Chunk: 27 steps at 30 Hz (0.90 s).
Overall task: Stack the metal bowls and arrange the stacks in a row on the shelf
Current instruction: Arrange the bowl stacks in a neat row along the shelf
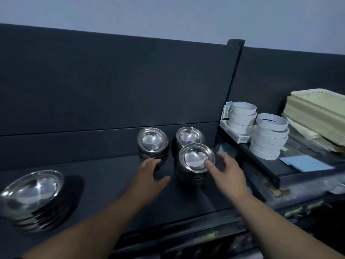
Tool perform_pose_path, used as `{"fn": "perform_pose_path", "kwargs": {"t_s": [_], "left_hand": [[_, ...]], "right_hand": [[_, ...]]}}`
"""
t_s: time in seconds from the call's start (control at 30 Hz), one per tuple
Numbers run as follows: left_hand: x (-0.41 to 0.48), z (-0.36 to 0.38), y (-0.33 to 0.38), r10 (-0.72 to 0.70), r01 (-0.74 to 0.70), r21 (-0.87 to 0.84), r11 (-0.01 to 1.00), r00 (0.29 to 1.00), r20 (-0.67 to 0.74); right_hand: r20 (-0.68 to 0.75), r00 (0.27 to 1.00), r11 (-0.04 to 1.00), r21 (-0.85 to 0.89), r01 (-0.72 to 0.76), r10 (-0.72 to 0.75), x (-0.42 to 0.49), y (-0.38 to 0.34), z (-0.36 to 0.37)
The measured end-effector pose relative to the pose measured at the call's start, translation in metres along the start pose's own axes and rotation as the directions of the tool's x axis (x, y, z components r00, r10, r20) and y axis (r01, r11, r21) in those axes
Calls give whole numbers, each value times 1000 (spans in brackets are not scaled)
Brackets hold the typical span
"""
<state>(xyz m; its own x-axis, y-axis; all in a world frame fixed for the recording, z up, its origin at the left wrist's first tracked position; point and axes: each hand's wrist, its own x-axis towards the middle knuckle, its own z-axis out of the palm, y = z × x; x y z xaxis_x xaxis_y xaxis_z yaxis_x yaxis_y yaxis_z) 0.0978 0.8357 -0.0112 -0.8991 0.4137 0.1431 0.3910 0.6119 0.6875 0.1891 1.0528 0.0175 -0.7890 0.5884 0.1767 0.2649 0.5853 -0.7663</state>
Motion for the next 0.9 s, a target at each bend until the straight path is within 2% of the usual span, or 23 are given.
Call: {"fn": "perform_pose_path", "kwargs": {"t_s": [0.13,0.27,0.37,0.47,0.53,0.6,0.9], "left_hand": [[20,38,24,-145,151,-113,982,988,55],[35,60,35,-251,272,-246,930,961,114],[41,72,35,-318,350,-383,855,937,146],[45,81,38,-349,421,-536,732,907,236],[45,85,47,-339,443,-622,646,896,286],[43,88,52,-342,442,-673,593,895,287],[-6,52,26,-340,391,-766,510,910,238]], "right_hand": [[224,960,984,25,-176,166,26,36,-5],[360,917,970,99,-223,174,43,53,0],[429,886,952,153,-265,177,52,60,6],[492,841,865,294,-406,227,59,66,14],[539,813,805,370,-463,220,60,66,18],[538,816,799,386,-460,210,57,65,22],[548,823,772,453,-445,153,20,39,50]]}}
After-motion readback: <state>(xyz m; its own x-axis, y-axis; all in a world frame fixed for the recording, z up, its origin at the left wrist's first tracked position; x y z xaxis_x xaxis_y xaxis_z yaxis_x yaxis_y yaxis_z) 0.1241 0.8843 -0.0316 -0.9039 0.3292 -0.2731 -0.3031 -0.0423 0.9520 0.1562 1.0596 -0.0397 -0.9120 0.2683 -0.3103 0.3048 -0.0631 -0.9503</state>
